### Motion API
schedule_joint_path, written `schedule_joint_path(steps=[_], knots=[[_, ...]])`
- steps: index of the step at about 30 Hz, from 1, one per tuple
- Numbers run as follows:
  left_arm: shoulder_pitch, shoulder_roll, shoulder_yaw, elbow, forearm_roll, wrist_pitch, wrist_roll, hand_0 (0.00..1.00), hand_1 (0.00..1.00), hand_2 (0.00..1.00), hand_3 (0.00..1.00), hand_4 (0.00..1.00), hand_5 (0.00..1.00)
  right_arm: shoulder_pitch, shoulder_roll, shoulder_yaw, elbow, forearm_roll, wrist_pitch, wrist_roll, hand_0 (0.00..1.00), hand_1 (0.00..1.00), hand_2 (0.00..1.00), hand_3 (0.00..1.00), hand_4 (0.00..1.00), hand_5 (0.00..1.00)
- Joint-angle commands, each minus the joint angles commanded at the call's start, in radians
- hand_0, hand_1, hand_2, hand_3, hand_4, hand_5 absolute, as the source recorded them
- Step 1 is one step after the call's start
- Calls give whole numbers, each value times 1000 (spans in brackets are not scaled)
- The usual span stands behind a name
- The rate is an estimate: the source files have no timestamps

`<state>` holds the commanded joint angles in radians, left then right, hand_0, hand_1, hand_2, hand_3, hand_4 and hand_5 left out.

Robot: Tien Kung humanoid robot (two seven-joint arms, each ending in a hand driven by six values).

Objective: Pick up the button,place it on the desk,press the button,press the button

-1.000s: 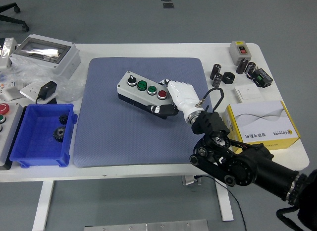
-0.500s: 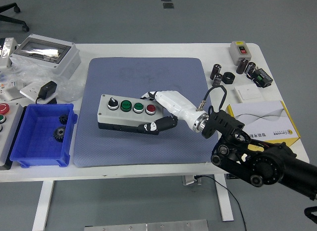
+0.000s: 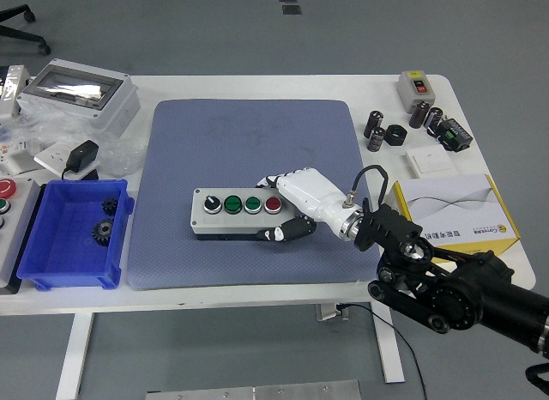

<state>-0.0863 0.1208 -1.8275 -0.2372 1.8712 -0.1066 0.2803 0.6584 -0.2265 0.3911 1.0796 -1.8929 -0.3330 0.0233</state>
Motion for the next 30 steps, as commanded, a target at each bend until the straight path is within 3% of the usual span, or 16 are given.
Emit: schedule_joint_path(steps=[9, 10, 15, 16, 21, 22, 27, 28, 30], knots=[[0, 1, -3, 0, 3, -3, 0, 661, 561, 503, 565, 406, 60, 0, -6, 5, 14, 25, 54, 9, 241, 338, 312, 207, 2, 2], [0, 1, -3, 0, 3, -4, -1, 661, 561, 504, 566, 404, 68, 0, -6, 6, 15, 26, 58, 7, 228, 402, 326, 328, 2, 2], [0, 1, -3, 0, 2, -7, -2, 661, 561, 504, 566, 404, 68, -3, -7, 16, 17, 32, 73, -5, 228, 402, 326, 328, 2, 2], [0, 1, -3, 0, 0, -8, -2, 662, 561, 503, 565, 403, 71, -3, -7, 18, 17, 32, 74, -6, 645, 670, 613, 702, 53, 86], [1, 1, -2, -1, -2, -11, -2, 662, 561, 503, 565, 403, 71, -5, -9, 22, 19, 39, 75, -7, 645, 670, 613, 702, 53, 86], [1, 1, -2, -1, -2, -11, -2, 661, 561, 502, 565, 402, 72, -5, -9, 22, 19, 40, 74, -7, 840, 767, 744, 821, 335, 37], [1, 2, -3, 0, -1, -12, -3, 661, 561, 502, 565, 402, 72, -5, -11, 21, 19, 45, 74, -8, 840, 767, 744, 821, 335, 37], [1, 2, -3, -1, -1, -12, -2, 662, 561, 502, 565, 402, 71, -5, -11, 21, 19, 46, 73, -8, 920, 818, 802, 875, 477, 54], [1, 2, -3, -1, -1, -13, -2, 662, 561, 502, 565, 402, 71, -5, -12, 20, 20, 48, 73, -8, 920, 818, 802, 875, 477, 54]])
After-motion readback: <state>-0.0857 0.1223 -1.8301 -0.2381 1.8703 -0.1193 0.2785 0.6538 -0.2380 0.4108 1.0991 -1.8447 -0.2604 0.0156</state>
